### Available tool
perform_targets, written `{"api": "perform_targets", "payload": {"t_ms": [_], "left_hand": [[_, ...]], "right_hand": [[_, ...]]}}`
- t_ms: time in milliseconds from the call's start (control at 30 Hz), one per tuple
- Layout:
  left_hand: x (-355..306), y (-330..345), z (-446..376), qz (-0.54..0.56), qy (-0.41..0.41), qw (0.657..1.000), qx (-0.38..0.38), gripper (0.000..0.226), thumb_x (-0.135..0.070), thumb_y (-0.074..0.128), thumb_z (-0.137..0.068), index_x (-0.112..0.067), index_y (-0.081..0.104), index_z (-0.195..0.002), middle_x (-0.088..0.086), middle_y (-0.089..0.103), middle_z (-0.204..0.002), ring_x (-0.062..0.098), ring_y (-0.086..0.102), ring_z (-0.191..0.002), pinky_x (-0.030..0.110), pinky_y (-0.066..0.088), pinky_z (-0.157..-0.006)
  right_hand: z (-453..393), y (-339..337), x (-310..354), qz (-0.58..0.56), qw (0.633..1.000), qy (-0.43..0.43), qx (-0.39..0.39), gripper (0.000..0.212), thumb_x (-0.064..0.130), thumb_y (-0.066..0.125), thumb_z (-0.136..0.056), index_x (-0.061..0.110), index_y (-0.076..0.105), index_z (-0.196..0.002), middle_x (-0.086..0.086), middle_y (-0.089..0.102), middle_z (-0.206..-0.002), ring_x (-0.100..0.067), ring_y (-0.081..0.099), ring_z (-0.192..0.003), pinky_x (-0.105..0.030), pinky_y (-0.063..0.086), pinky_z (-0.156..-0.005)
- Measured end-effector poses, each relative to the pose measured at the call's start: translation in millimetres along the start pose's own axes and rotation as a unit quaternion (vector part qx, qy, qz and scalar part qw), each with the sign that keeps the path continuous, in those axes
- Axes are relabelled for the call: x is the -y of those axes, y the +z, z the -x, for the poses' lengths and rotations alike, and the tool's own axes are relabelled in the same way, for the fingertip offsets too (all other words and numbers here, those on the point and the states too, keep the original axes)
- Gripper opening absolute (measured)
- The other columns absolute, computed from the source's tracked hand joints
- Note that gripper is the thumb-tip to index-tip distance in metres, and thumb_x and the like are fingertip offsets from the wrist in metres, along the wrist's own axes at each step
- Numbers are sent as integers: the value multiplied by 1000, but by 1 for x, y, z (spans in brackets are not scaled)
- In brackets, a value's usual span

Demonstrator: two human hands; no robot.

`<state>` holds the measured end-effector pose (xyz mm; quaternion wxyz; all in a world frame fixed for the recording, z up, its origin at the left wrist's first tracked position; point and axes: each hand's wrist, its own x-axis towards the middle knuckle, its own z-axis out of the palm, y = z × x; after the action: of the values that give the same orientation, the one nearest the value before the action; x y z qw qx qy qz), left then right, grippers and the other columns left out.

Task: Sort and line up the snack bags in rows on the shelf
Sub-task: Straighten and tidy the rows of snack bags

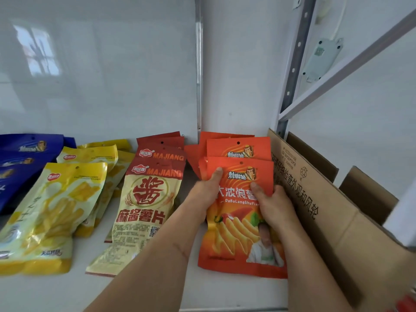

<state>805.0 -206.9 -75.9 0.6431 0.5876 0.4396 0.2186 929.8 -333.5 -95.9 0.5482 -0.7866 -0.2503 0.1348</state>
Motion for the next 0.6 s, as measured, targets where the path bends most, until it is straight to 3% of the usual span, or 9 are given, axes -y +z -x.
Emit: {"api": "perform_targets", "payload": {"t_ms": [67,133,300,467,600], "left_hand": [[0,2,1,-4,41,999,-33,102,-83,61,-66,-22,41,-146,6,70,-118,28,73,-98,48,59,-91],[-2,1,3,-16,84,995,-50,102,-82,59,-69,-32,29,-152,6,64,-130,28,70,-104,49,59,-92],[-9,-4,2,-14,81,997,-2,83,-81,50,-82,-34,40,-149,5,70,-120,26,72,-99,48,58,-92],[-3,1,-9,-47,62,997,9,99,-93,42,-67,-32,48,-144,6,71,-119,28,71,-103,49,55,-98],[-6,-2,18,-34,107,993,-46,77,-73,48,-89,-23,40,-148,5,66,-125,25,68,-103,40,57,-89]], "right_hand": [[5,-1,4,-4,1000,-3,13,52,51,65,-91,13,54,-125,0,68,-108,-18,64,-90,-29,47,-77],[9,-2,6,-12,1000,-7,28,49,51,65,-90,18,53,-124,6,66,-102,-7,61,-79,-24,45,-65],[14,-1,10,-28,999,-23,29,60,52,62,-92,25,44,-142,11,64,-104,4,58,-78,-17,42,-60],[15,1,8,-22,999,-11,29,69,62,59,-90,33,38,-149,6,69,-122,-11,69,-96,-26,52,-77],[13,-4,14,-13,999,-17,28,74,59,57,-92,27,33,-153,2,63,-133,-19,64,-112,-28,44,-91]]}}
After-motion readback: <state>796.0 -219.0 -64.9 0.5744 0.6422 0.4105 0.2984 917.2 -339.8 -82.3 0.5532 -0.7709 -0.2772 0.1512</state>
